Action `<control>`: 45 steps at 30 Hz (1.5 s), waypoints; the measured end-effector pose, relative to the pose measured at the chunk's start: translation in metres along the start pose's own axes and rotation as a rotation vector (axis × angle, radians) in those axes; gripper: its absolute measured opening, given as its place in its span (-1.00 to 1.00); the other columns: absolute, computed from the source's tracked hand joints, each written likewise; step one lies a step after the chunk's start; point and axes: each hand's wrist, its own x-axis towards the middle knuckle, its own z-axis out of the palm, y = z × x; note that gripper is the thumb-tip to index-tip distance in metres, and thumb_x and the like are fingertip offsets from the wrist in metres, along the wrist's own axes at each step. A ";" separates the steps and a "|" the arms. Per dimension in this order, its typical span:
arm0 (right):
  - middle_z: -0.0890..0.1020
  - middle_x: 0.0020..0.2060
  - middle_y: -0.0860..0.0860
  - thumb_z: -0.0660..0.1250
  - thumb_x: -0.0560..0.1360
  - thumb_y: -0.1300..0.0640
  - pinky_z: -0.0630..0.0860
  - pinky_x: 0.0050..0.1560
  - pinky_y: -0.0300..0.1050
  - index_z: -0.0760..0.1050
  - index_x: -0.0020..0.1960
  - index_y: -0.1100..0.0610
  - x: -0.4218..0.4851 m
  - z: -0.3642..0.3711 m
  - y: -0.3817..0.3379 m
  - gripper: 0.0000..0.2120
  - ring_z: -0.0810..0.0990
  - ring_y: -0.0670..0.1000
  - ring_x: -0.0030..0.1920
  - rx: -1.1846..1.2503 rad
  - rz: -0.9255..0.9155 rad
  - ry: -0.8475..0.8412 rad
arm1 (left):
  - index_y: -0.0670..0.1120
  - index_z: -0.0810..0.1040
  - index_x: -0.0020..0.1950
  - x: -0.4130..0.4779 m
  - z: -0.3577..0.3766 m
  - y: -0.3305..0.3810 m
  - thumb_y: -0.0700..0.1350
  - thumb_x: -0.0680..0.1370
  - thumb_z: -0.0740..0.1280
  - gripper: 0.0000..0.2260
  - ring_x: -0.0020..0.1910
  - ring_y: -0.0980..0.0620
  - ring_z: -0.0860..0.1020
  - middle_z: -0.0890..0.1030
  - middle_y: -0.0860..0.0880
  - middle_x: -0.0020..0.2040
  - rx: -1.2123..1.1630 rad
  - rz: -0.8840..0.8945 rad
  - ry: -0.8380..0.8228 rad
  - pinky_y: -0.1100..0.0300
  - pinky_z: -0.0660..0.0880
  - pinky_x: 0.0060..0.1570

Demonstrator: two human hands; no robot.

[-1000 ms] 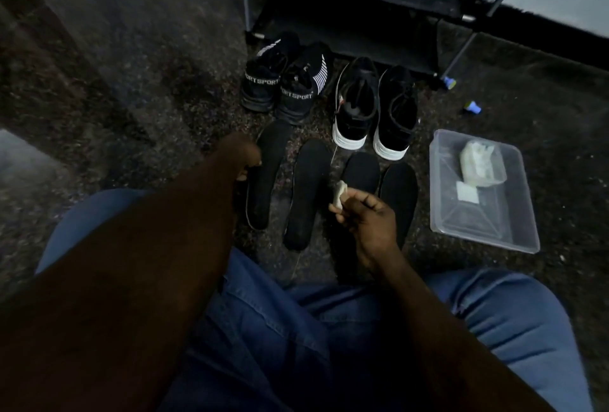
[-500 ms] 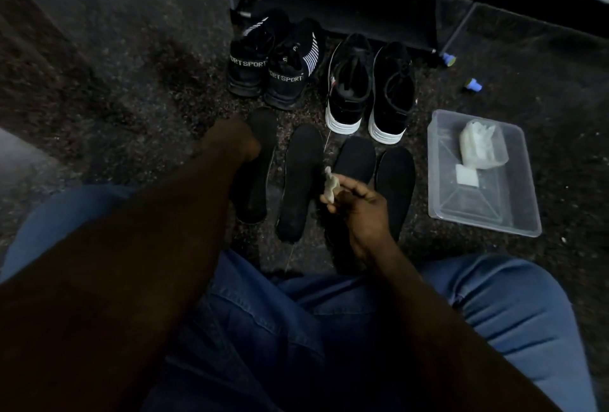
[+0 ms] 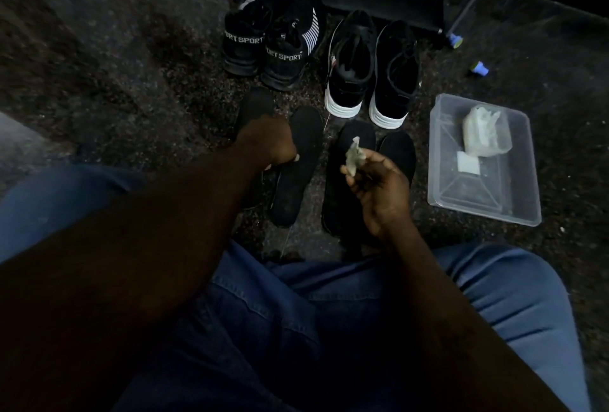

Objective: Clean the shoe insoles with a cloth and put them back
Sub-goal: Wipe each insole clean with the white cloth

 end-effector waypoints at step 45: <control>0.72 -0.13 0.18 0.33 0.63 -0.07 0.32 -0.21 -0.15 0.71 -0.09 0.15 0.078 0.064 0.021 -0.67 0.68 0.26 -0.16 -1.637 -0.814 -0.190 | 0.26 0.10 0.65 0.026 -0.014 -0.016 0.11 0.43 0.59 -0.07 0.51 -0.16 0.38 0.37 -0.08 0.58 0.237 0.229 -0.100 -0.03 0.38 0.42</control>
